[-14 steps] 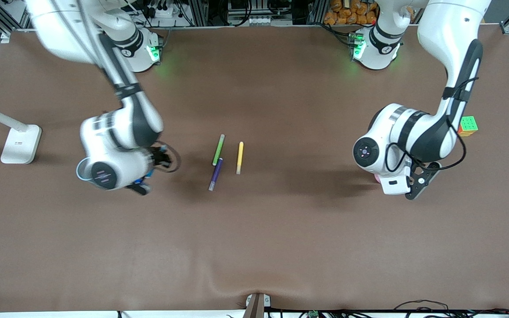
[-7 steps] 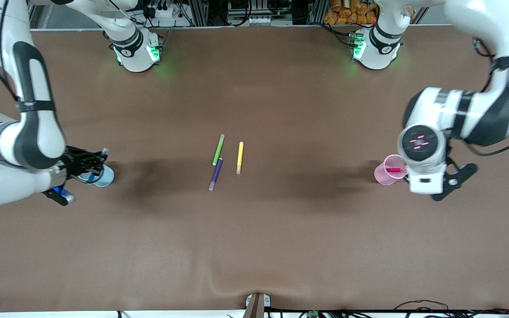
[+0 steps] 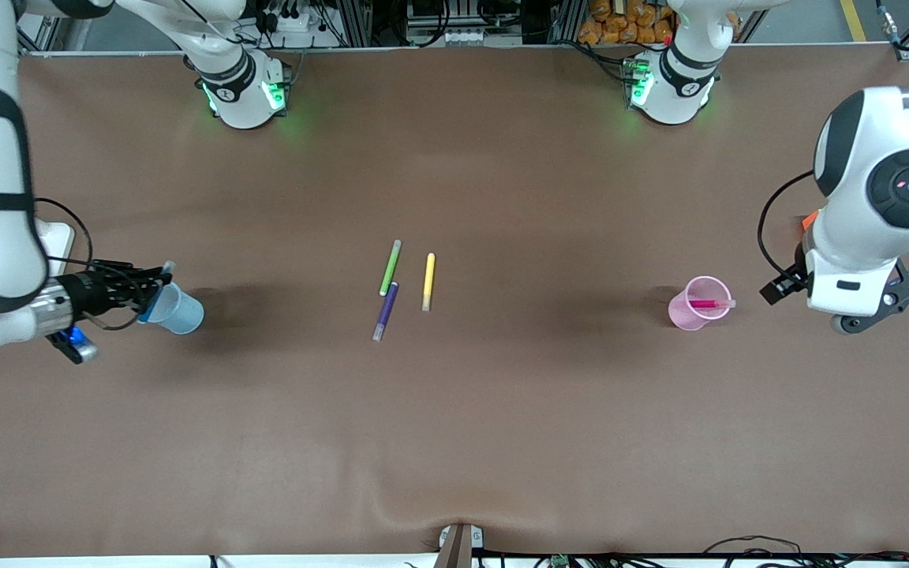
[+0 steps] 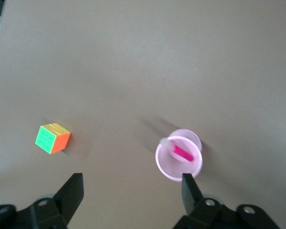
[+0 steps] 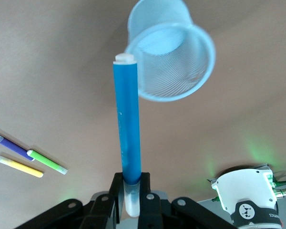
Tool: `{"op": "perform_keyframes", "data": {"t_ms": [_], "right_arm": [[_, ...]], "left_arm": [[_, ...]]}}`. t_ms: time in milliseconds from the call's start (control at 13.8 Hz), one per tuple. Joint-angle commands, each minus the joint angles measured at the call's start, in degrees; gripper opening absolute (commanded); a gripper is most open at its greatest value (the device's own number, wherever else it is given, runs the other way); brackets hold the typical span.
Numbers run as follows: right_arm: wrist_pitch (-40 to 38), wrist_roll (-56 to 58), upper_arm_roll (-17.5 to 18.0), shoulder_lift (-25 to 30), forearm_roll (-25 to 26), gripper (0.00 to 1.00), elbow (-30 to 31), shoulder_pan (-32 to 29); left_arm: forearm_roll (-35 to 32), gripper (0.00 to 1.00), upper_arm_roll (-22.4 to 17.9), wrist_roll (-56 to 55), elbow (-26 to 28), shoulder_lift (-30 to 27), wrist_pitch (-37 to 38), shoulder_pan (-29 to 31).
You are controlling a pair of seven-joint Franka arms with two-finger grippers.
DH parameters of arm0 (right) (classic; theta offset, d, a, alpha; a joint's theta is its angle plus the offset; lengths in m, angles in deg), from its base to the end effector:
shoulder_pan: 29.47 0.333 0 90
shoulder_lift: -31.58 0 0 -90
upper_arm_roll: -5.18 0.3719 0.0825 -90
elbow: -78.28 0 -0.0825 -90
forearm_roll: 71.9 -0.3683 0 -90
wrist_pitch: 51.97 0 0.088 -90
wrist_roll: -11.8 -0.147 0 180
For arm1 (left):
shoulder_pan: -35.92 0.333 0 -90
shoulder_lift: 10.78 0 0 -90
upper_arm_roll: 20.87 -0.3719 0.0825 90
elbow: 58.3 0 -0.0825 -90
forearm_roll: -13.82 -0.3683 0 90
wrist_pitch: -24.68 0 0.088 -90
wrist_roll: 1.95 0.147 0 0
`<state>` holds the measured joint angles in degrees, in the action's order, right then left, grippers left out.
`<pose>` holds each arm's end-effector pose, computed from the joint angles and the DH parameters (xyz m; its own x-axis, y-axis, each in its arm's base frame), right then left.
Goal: Place pink and blue markers in matching cups
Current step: 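Drop the blue marker into the blue cup while the left gripper withdraws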
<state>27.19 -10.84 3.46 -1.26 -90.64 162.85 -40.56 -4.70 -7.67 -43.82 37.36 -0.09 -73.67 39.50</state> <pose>0.6145 -0.0835 0.3414 0.5868 -0.4580 -0.6678 -0.6249 -0.7806 -0.0138 0.5946 -0.0481 0.5083 0.8827 0.4642 0.0728 0.4641 -0.8369 -0.2903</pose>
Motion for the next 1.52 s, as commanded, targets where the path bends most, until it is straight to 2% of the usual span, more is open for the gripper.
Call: {"op": "perform_keyframes", "data": {"t_ms": [0, 145, 434, 651, 796, 941, 1230, 1303, 1375, 1447], "right_arm": [[-2.1, 1.0, 1.3, -3.0, -2.2, 0.00, -1.2, -2.8], [-3.4, 2.2, 1.3, -4.2, -5.1, 0.00, -0.2, -4.0], [-3.1, 3.1, 1.3, -4.9, -6.2, 0.00, 1.7, -4.6], [-3.0, 5.3, 1.3, -6.2, -6.3, 0.00, 1.7, -5.8], [-2.8, 6.3, 1.3, -6.5, -6.3, 0.00, 1.7, -6.3], [-2.7, 6.3, 1.3, -6.7, -6.4, 0.00, 1.7, -6.3], [-2.0, 6.9, 1.3, -7.9, -6.4, 0.39, 1.3, -6.7], [-2.0, 7.0, 1.3, -7.9, -6.4, 0.87, 1.3, -6.6], [-1.8, 7.1, 1.3, -7.9, -6.4, 0.98, 1.2, -6.6], [-1.8, 7.0, 1.2, -7.9, -6.3, 1.00, 0.9, -6.6]], "left_arm": [[4.8, 1.00, 0.6, 5.2, 0.7, -3.8, 0.8, 1.3], [7.3, 1.00, 0.6, 8.9, 0.9, -5.9, 1.1, 1.8], [16.0, 1.00, -0.3, 21.3, 1.0, -10.2, 2.6, 4.7], [18.2, 1.00, -4.8, 28.0, 0.9, -12.3, 3.9, 2.6], [18.3, 1.00, -9.7, 30.0, 0.7, -13.6, 4.7, -1.2], [18.3, 1.00, -11.3, 30.7, 1.0, -15.1, 5.4, -3.3], [19.2, 1.00, -14.4, 31.7, 0.9, -18.0, 6.8, -6.9], [20.6, 1.00, -15.4, 32.5, 1.0, -18.9, 7.7, -7.2], [20.8, 1.00, -16.1, 33.6, 1.2, -19.6, 8.4, -7.4], [20.8, 1.00, -16.2, 33.9, 1.2, -19.7, 8.5, -7.6]]}}
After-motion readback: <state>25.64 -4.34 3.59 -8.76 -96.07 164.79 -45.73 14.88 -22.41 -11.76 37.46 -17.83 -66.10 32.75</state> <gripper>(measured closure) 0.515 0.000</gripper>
